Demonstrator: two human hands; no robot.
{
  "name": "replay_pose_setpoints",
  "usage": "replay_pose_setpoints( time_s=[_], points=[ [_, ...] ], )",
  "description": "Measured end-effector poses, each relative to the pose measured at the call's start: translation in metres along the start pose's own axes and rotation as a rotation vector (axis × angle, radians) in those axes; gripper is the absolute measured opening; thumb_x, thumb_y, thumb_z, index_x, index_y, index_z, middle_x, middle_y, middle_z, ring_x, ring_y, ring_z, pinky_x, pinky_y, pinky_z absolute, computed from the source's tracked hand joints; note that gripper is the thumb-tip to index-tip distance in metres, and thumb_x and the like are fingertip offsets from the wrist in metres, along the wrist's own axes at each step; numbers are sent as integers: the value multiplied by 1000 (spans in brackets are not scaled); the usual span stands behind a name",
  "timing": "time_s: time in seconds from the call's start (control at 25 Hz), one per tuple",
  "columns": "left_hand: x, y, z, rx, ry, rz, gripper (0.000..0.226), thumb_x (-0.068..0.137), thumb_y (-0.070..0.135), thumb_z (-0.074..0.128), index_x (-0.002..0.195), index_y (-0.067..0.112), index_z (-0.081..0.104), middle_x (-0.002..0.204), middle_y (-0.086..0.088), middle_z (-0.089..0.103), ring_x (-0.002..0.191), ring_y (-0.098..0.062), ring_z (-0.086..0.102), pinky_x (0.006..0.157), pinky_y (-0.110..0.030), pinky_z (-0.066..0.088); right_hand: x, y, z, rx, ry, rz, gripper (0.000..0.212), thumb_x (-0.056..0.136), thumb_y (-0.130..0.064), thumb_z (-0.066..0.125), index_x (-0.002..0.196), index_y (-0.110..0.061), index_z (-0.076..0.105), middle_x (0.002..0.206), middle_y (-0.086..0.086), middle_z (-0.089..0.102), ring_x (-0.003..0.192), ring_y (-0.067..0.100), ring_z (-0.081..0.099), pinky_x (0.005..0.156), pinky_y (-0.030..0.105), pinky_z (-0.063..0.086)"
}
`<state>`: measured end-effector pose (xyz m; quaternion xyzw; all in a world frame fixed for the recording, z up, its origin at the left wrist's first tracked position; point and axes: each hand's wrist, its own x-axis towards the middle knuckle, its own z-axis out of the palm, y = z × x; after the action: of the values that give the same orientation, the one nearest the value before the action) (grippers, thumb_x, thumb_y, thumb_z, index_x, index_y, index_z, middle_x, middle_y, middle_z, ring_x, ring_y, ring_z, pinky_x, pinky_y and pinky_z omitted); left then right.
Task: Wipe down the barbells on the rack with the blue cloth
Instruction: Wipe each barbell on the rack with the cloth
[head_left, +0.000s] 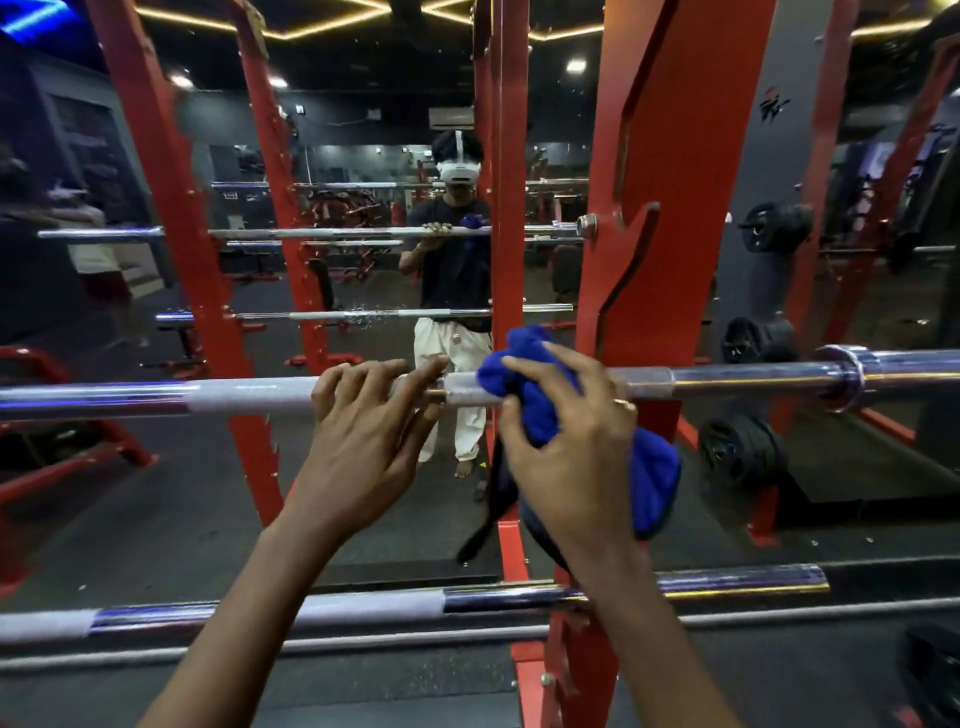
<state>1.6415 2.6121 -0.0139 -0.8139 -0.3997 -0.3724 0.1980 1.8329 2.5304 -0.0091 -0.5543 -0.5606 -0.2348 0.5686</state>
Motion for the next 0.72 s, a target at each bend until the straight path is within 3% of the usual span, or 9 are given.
replay_pose_setpoints(
  time_s=[0.12,0.32,0.52,0.6,0.64,0.72],
  points=[
    [-8,-9,-3,32,-3,8,50,104,41,38,153,33,41,139,2,53,137,-23,43,116,-43,20,-18,2,39,-109,51,7,36,90,-33,66,125,-26,70,141,4,56,136,31,50,111,50,36],
    [-34,-82,-29,115,-16,-7,52,103,46,35,154,41,39,156,-5,43,151,-28,30,119,-48,16,1,-23,48,-73,198,165,30,91,-33,66,119,-25,71,134,2,59,130,29,54,109,52,37],
    [-31,-110,-41,57,-7,-4,48,103,48,37,148,37,50,137,-3,61,140,-28,44,109,-48,29,-6,-56,72,-73,47,-71,41,95,-36,65,132,-18,62,137,2,60,126,28,57,107,48,42],
    [-32,-107,-41,46,7,12,49,102,47,38,147,34,51,130,-4,63,136,-29,48,108,-50,31,12,-34,60,16,249,92,54,92,-31,72,134,-4,52,136,10,58,123,29,59,105,44,47],
    [-35,-107,-40,39,10,15,49,102,47,38,147,33,51,131,-4,63,137,-29,48,109,-50,31,21,-25,55,10,344,183,53,90,-29,73,130,-2,52,132,12,58,120,30,58,103,45,48],
    [-37,-105,-39,12,29,9,48,102,45,40,147,33,52,136,-3,61,140,-28,46,111,-51,30,31,-26,56,-104,358,251,38,90,-33,70,117,-9,59,120,9,60,110,31,60,92,48,50]
  ],
)
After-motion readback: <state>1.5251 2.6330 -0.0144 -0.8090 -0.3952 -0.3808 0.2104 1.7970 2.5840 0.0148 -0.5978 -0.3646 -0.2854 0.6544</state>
